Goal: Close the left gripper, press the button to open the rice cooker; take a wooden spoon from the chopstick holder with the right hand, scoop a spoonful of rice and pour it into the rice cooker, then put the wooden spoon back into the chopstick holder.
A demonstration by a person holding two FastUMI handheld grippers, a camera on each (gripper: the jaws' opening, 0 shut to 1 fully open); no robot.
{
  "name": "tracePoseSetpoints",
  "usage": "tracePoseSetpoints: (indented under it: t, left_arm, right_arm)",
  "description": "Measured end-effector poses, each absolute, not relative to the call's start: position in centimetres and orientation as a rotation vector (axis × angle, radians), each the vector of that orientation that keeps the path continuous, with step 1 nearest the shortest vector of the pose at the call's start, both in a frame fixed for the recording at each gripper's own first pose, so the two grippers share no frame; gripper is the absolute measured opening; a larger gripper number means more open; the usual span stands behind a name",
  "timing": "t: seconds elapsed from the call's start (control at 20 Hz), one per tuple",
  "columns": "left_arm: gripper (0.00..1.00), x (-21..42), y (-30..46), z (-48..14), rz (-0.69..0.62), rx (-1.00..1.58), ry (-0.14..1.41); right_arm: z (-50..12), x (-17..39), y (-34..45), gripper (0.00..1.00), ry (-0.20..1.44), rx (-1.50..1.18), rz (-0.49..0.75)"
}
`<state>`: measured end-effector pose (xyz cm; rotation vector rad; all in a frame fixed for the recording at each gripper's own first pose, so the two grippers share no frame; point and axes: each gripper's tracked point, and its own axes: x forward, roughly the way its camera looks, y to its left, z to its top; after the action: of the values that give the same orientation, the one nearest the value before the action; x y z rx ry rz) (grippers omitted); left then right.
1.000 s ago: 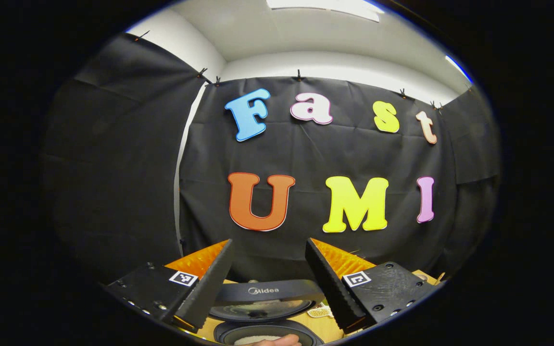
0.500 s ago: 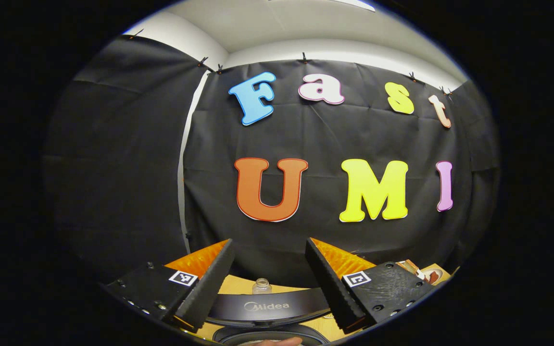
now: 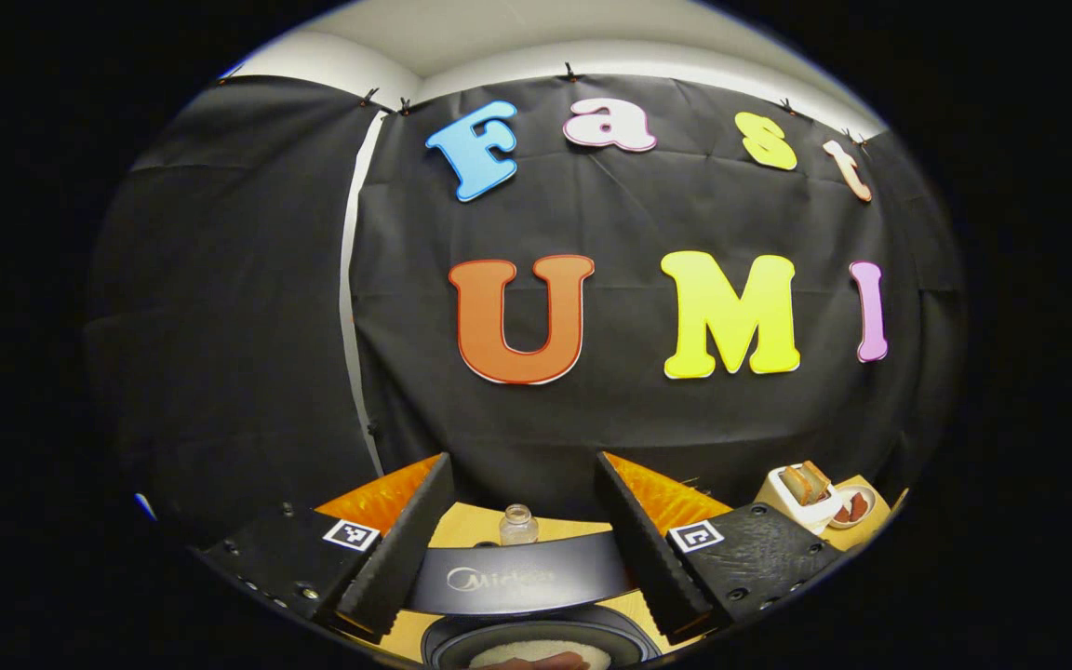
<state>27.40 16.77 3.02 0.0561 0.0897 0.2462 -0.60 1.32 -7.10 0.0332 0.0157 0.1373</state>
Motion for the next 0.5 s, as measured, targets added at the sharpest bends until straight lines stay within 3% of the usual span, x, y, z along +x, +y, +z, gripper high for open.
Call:
tracePoseSetpoints:
  t: [0.05,0.1,0.5]
  left_arm:
    - [0.99,27.1,16.5,2.6,0.245,0.050,0.107]
    - [0.99,26.7,16.2,2.6,0.244,0.051,0.113]
    - [0.99,22.3,14.0,-0.8,0.218,0.007,0.204]
  right_arm:
    - [-7.0,-0.8,1.3,0.95,0.014,0.034,0.135]
    - [-7.0,-1.0,1.4,1.00,0.014,0.033,0.137]
    - [-6.9,-3.0,2.8,1.00,0.009,0.029,0.182]
